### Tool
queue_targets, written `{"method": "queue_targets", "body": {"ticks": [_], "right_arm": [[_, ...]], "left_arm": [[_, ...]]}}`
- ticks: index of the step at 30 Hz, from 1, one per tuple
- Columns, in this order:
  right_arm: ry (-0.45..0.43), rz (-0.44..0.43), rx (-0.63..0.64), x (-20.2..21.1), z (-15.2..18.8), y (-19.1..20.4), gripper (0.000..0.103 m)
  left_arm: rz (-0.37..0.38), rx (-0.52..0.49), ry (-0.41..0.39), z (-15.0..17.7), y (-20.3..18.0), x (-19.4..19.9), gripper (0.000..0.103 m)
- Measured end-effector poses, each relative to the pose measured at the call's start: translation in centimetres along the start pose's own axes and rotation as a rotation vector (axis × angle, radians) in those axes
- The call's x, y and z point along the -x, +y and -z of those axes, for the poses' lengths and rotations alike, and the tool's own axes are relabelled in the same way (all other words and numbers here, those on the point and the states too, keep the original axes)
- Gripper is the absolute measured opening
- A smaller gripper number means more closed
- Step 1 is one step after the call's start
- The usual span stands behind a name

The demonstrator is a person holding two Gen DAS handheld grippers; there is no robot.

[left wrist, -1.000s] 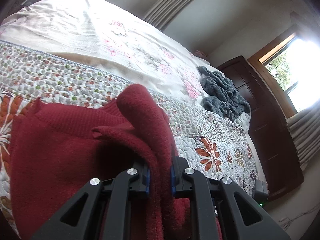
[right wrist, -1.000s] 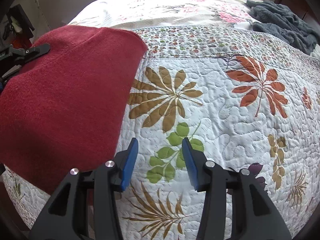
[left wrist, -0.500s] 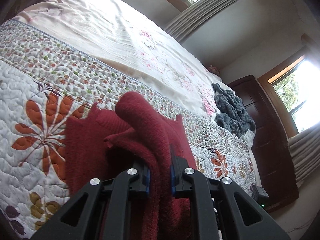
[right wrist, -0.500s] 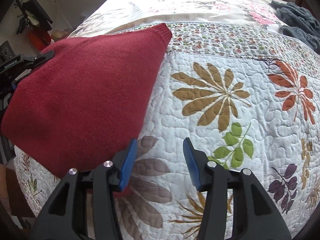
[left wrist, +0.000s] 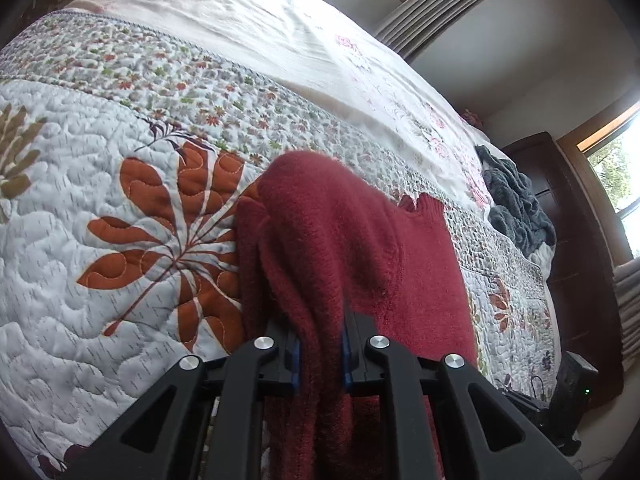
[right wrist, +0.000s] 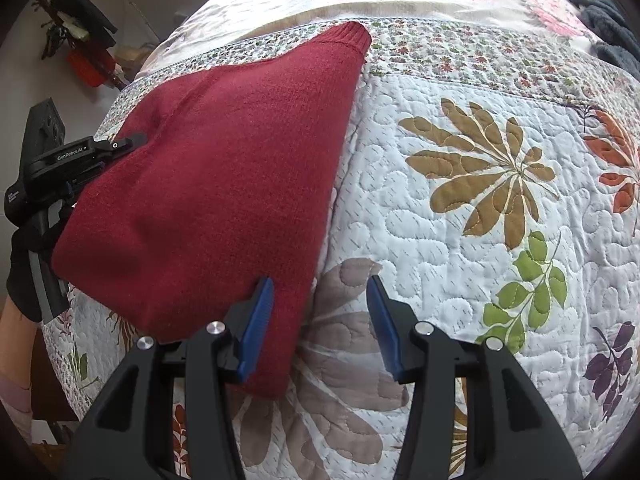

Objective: Fold small clothes

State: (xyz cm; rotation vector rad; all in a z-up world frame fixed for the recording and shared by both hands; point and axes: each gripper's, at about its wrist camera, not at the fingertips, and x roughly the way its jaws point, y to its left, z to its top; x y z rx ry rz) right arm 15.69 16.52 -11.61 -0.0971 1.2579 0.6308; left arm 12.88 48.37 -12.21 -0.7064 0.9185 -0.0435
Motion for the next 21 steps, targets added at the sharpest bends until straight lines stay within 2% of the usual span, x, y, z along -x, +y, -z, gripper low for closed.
{"method": "queue_targets", "body": {"ticks": [5,7,10,12,16,21], "right_arm": [[0.005,-0.012,-0.015,0.3,0.1,-0.3,0.048],[0.011,-0.059,-0.034,0.8,0.3,-0.4,0.049],[0.029,-0.138,-0.055,1.3,0.8,-0.2,0.057],[0.046,-0.157,-0.055,1.2,1.1,0.2,0.058],[0.066,-0.123,-0.048,0.3,1.4,1.0,0.060],[0.098,-0.079,-0.032,-1.2,1.3,1.7,0.065]], "left_arm": [[0.021,0.029,0.012,0.1,0.5,1.2,0.019],[-0.004,0.001,-0.002,0.6,0.0,2.9,0.019],[-0.023,-0.028,-0.015,2.2,-1.2,5.8,0.021],[-0.008,-0.056,-0.024,3.6,-2.3,7.5,0.022],[0.016,-0.104,0.000,6.6,-4.9,8.8,0.032],[-0.065,-0.121,0.060,8.5,-5.1,6.7,0.036]]}}
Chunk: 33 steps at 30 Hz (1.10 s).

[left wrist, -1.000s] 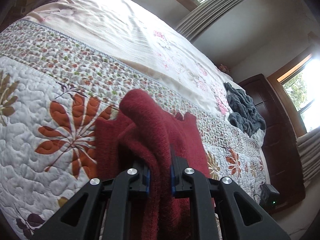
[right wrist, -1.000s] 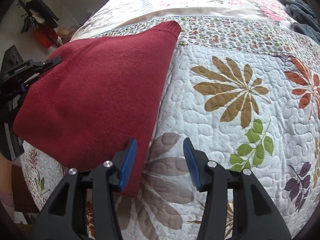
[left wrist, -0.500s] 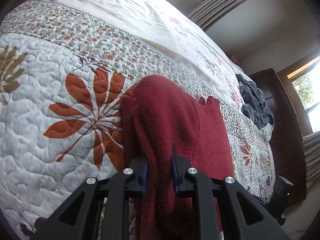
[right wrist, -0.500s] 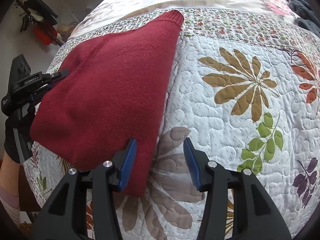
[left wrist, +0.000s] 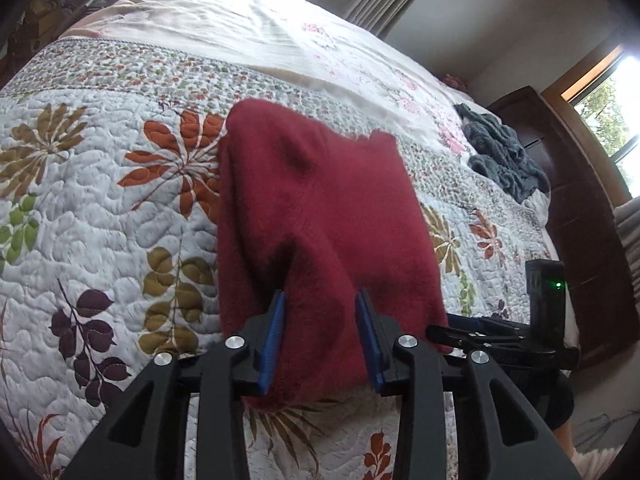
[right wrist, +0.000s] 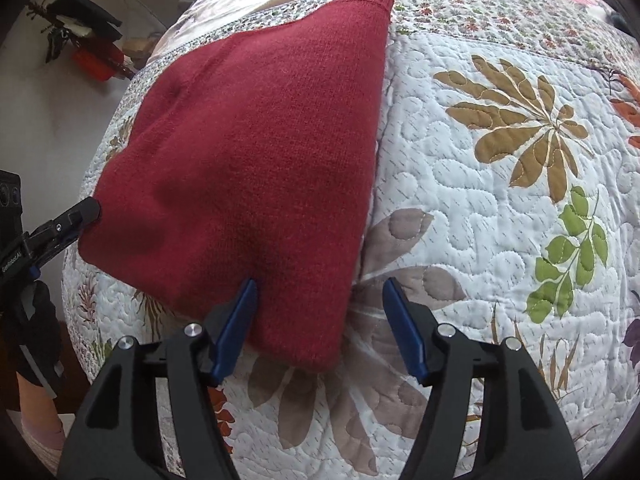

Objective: Fold small clothes

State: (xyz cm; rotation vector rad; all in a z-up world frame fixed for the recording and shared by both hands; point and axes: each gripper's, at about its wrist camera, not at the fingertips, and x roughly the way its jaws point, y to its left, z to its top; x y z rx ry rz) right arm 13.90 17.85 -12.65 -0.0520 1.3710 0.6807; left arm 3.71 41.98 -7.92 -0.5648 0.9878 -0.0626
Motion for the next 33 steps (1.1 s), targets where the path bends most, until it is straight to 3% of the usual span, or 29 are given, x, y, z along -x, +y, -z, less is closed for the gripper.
{"method": "queue_targets", "body": {"ticks": [2,3,4,5,7,10,13,18,24,28,30,33], "right_arm": [[0.014,0.011,0.004,-0.5,-0.2,0.1,0.064],[0.018,0.007,0.004,-0.6,-0.3,0.2,0.063],[0.025,-0.009,0.003,-0.7,-0.3,0.2,0.051],[0.040,-0.053,-0.008,-0.8,-0.4,0.2,0.035],[0.039,-0.073,-0.010,-0.4,-0.6,0.2,0.026],[0.008,-0.083,0.035,1.2,-0.6,0.9,0.021],[-0.007,-0.084,0.056,1.9,-0.5,1.2,0.020],[0.037,-0.028,0.070,-0.5,-0.1,1.4,0.020],[0.048,-0.026,0.070,-1.5,0.2,1.0,0.023],[0.029,-0.009,0.102,-0.3,-0.4,1.3,0.036],[-0.016,0.045,0.141,1.1,-0.4,1.5,0.036],[-0.115,0.196,0.229,3.2,-0.9,2.6,0.043]], "left_arm": [[0.003,0.039,0.033,0.6,1.0,-1.2,0.032],[0.013,0.053,0.039,0.9,1.4,-1.6,0.024],[0.025,0.068,0.046,1.0,1.7,-2.0,0.011],[0.037,0.084,0.054,1.1,2.1,-2.2,0.010],[0.054,0.112,0.045,1.0,2.5,-2.0,0.009],[0.096,0.130,0.000,0.8,3.1,-0.4,0.009],[0.105,0.121,-0.016,0.8,3.8,0.6,0.008],[0.076,0.127,0.044,2.3,5.5,-2.0,0.009],[0.090,0.130,0.033,3.1,6.3,-2.8,0.010],[0.071,0.102,0.043,2.5,5.0,-1.8,0.017],[0.050,0.089,0.030,1.9,4.3,-0.5,0.026],[0.049,0.078,-0.031,0.6,4.1,1.6,0.038]]}}
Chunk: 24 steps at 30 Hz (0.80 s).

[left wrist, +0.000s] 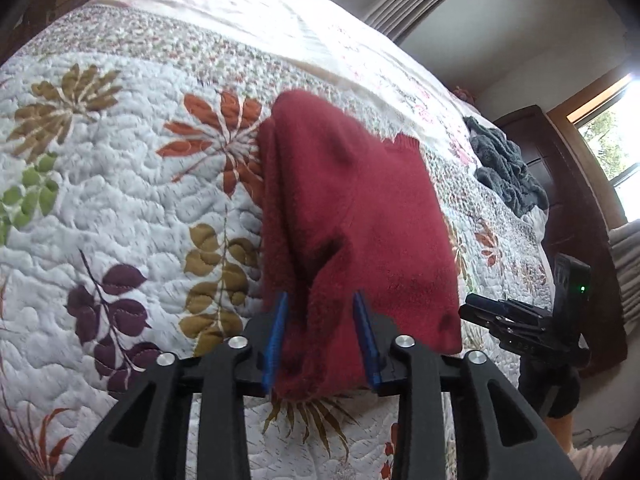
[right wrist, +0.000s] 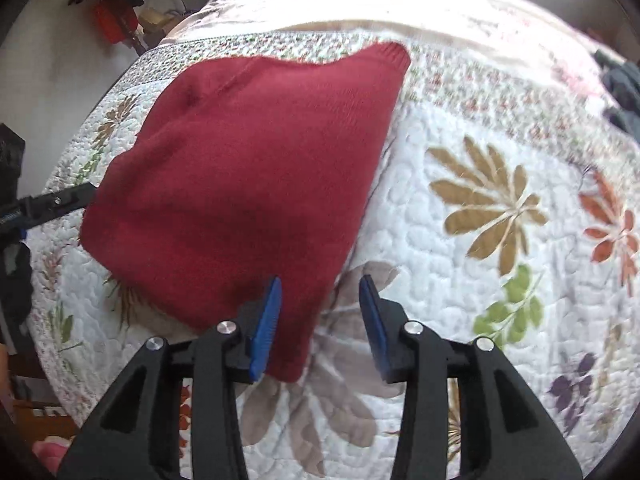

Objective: Fold small clothes

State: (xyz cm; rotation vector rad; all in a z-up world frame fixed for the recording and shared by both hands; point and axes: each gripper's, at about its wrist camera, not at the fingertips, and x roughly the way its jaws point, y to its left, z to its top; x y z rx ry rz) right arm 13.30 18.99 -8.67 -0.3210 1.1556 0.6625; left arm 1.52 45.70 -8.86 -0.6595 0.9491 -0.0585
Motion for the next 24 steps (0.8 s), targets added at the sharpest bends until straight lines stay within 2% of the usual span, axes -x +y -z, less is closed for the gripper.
{"method": "queue_targets", "body": {"ticks": [2,5,9,11,13,15,16,17,22,24], "right_arm": [[-0.027,0.033,0.023,0.6,-0.5,0.0,0.044],[-0.027,0.023,0.013,0.2,-1.1,-0.5,0.044],[-0.018,0.015,-0.006,-0.7,-1.6,-0.2,0.044],[-0.013,0.011,-0.014,-1.2,-1.5,-0.6,0.044],[-0.004,0.007,-0.023,-1.9,-1.9,-0.2,0.044],[0.002,0.002,-0.030,-2.3,-2.0,-0.3,0.044],[0.002,0.002,-0.033,-2.5,-2.0,-0.4,0.044],[0.002,0.001,-0.034,-2.6,-2.0,-0.3,0.044],[-0.005,-0.007,-0.032,-2.6,-2.1,-0.4,0.044],[-0.005,-0.006,-0.028,-2.7,-2.1,-0.3,0.044]], "left_arm": [[0.003,-0.002,-0.034,-1.6,-0.1,0.5,0.041],[-0.016,-0.009,-0.042,-4.8,-0.6,-1.1,0.042],[-0.074,-0.031,-0.011,-8.8,-0.8,-5.1,0.042],[-0.112,-0.047,0.012,-9.9,-0.7,-7.1,0.042],[-0.120,-0.036,0.030,-10.5,-0.5,-8.6,0.041],[-0.128,-0.026,0.023,-10.8,-0.1,-9.2,0.027],[-0.145,-0.031,0.023,-10.9,0.1,-9.4,0.014],[-0.138,-0.027,0.020,-10.9,0.4,-9.4,0.009],[-0.060,0.015,-0.045,-11.3,1.4,-6.8,0.008],[-0.056,0.010,-0.045,-11.2,1.8,-6.5,0.008]]}}
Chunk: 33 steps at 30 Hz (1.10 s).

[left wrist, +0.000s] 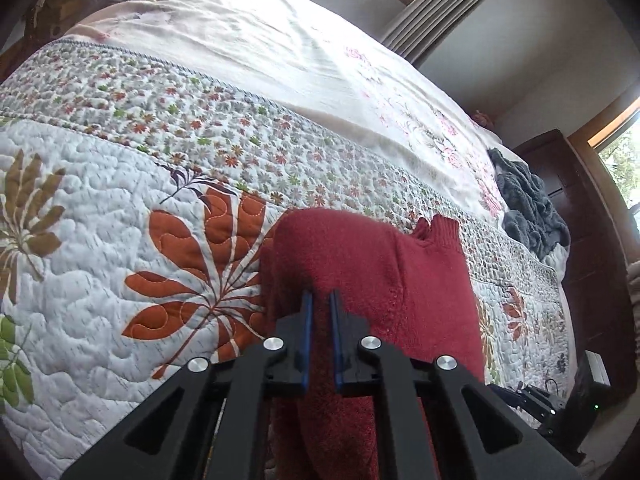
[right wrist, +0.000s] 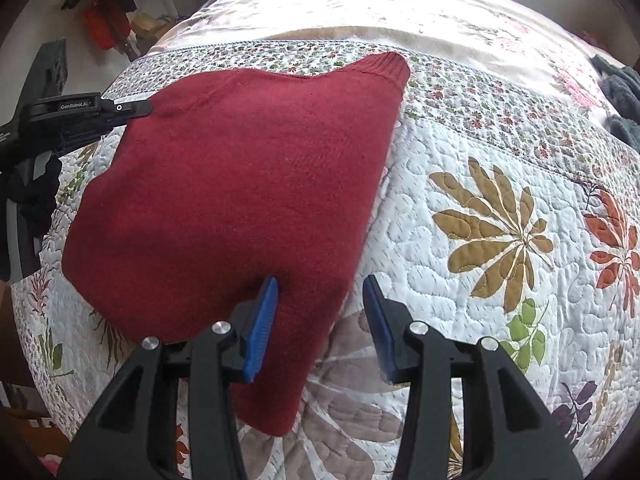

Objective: Fold small clothes

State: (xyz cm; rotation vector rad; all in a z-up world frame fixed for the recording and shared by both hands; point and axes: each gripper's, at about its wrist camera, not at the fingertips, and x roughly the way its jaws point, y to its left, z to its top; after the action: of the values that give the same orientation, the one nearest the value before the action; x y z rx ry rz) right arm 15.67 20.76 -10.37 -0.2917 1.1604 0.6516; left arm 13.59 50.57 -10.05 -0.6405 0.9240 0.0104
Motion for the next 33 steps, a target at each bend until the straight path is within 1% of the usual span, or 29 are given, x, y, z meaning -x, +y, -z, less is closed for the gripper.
{"method": "queue_targets", "body": {"ticks": [4,6,10,12,15,16,18,19,20,22,25,27,29,33], "right_arm": [[0.004,0.000,0.002,-0.2,0.1,0.0,0.045],[0.008,0.001,0.000,-0.4,0.1,-0.1,0.046],[0.014,0.011,0.006,-0.6,0.2,0.0,0.047],[0.017,0.009,0.000,-0.6,0.1,0.0,0.047],[0.013,0.005,-0.009,-0.2,0.1,-0.1,0.047],[0.010,0.001,-0.013,0.0,0.1,-0.2,0.049],[0.000,-0.011,-0.018,0.5,0.0,-0.4,0.049],[-0.008,-0.024,-0.026,0.8,-0.1,-0.6,0.052],[-0.013,-0.037,-0.035,1.1,-0.2,-0.9,0.055],[-0.023,-0.066,-0.057,1.5,-0.6,-1.6,0.056],[-0.023,-0.100,-0.098,1.4,-1.4,-2.6,0.057],[-0.016,-0.138,-0.125,0.9,-2.0,-3.2,0.057],[-0.005,-0.176,-0.150,0.3,-2.4,-3.6,0.059],[0.017,-0.228,-0.187,-1.1,-3.0,-4.1,0.059]], "left_arm": [[-0.016,0.010,0.041,1.0,1.2,-1.6,0.008],[-0.014,0.025,0.043,1.4,1.7,-2.3,0.008],[-0.042,-0.011,0.041,1.7,1.2,-2.6,0.008],[-0.048,-0.012,0.049,1.6,0.8,-2.2,0.011],[-0.071,-0.015,0.047,1.6,0.2,-0.5,0.030],[-0.067,-0.019,0.046,1.7,0.0,0.1,0.036],[-0.041,-0.038,0.045,2.2,-0.4,1.3,0.046],[-0.038,-0.042,0.055,2.5,-0.5,1.7,0.057],[-0.035,-0.042,0.065,2.8,-0.4,2.0,0.059],[0.000,-0.031,0.077,3.3,0.1,2.3,0.059],[0.084,0.028,0.103,3.8,1.4,2.0,0.064],[0.099,0.052,0.133,3.8,1.9,1.1,0.064],[0.118,0.062,0.144,3.8,2.5,0.2,0.064],[0.180,0.049,0.189,3.9,2.4,-1.8,0.064]]}}
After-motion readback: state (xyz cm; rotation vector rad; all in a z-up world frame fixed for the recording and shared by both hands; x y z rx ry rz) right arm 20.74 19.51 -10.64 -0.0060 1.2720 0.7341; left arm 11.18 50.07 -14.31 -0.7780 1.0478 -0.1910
